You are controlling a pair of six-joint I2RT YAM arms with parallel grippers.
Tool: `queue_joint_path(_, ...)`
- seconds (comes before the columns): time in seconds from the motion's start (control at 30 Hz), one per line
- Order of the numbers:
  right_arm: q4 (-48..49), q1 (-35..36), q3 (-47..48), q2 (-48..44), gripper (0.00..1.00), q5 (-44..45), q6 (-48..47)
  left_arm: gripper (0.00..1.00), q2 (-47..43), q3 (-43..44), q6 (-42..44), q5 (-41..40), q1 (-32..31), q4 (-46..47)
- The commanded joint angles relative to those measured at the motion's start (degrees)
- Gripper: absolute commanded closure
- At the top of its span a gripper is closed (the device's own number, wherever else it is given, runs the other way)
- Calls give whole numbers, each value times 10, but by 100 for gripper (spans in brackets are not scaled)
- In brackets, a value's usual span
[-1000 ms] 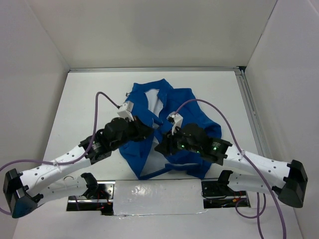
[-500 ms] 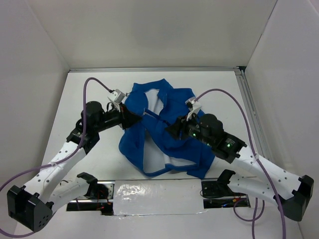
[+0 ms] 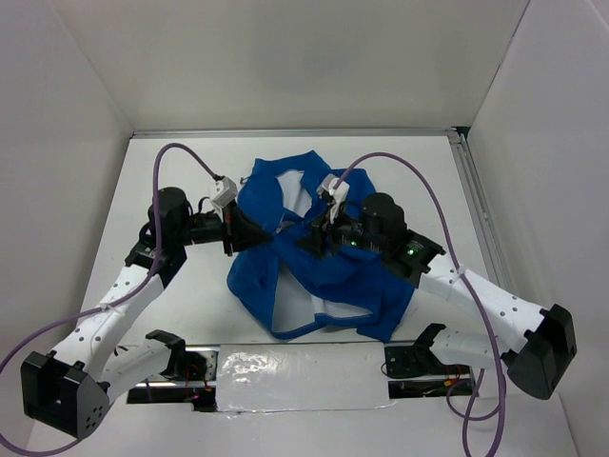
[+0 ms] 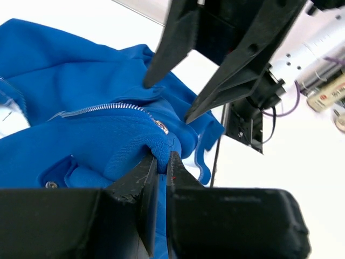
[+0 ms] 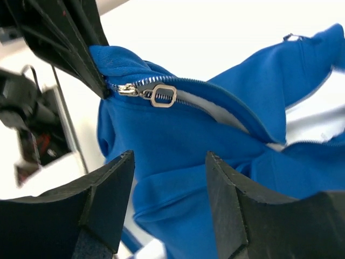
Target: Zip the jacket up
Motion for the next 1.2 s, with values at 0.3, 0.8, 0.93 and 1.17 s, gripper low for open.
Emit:
queue_joint_path(0.3, 41, -3, 55, 67, 38, -100, -122, 100, 7, 25, 81, 138, 6, 55)
queue_joint_path(0.8, 39, -44, 81, 95, 38, -238, -83, 100, 23, 30, 117, 151, 6, 30)
queue_joint_path(0.93, 33, -44, 92, 106, 37, -251, -83, 100, 22, 32, 123, 148, 7, 27)
queue_joint_path(1.17, 28, -43, 116, 132, 37, -259, -81, 100, 22, 32, 130, 165, 6, 21)
